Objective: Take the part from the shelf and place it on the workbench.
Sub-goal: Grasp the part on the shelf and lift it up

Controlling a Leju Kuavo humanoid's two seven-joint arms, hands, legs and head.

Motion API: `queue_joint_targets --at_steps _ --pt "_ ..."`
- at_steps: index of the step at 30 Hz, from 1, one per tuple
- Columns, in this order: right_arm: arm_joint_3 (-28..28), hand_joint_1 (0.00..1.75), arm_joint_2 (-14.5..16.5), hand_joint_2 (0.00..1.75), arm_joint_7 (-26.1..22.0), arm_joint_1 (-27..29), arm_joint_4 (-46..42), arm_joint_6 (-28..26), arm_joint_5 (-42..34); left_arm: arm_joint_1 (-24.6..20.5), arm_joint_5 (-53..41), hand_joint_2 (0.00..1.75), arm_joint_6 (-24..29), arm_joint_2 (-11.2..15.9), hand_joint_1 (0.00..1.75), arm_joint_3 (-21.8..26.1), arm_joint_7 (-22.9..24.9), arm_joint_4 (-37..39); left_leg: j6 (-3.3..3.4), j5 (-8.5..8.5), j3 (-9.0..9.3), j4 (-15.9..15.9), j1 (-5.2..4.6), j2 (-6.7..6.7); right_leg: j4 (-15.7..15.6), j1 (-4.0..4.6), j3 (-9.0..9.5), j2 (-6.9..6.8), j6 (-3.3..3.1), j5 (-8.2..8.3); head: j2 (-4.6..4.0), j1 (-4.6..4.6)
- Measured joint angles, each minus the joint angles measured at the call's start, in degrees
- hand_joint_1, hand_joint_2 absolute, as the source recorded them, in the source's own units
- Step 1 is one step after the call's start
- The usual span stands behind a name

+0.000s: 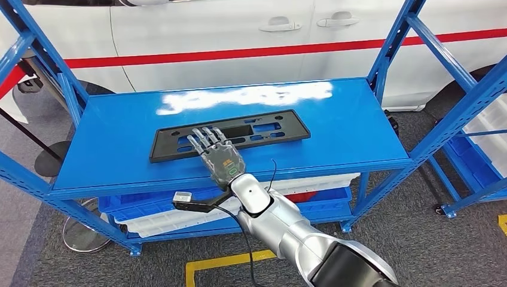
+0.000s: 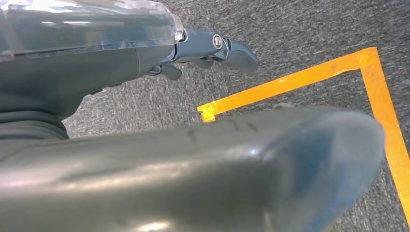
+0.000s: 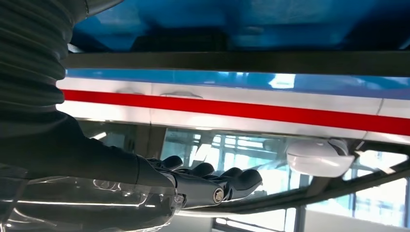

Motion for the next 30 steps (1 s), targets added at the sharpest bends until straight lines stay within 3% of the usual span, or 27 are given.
queue_joint_targets --at_steps 16,30 --pt "-0.29 0.0 0.08 1.75 2.91 -3.88 5.94 1.19 -1.9 0.02 0.15 0.0 0.72 -0.03 0.0 0.49 0.66 0.02 0.0 0.01 0.0 0.01 0.01 0.0 0.0 0.01 -0.01 0.0 0.0 0.0 0.0 0.0" --pt "-0.59 0.0 0.17 1.75 2.2 -3.09 9.26 3.04 -2.31 0.02 0.21 0.0 3.61 -0.03 0.0 1.76 3.55 0.04 0.0 0.0 0.0 0.01 0.0 0.0 0.0 0.01 -0.01 0.0 0.0 0.0 0.0 0.0"
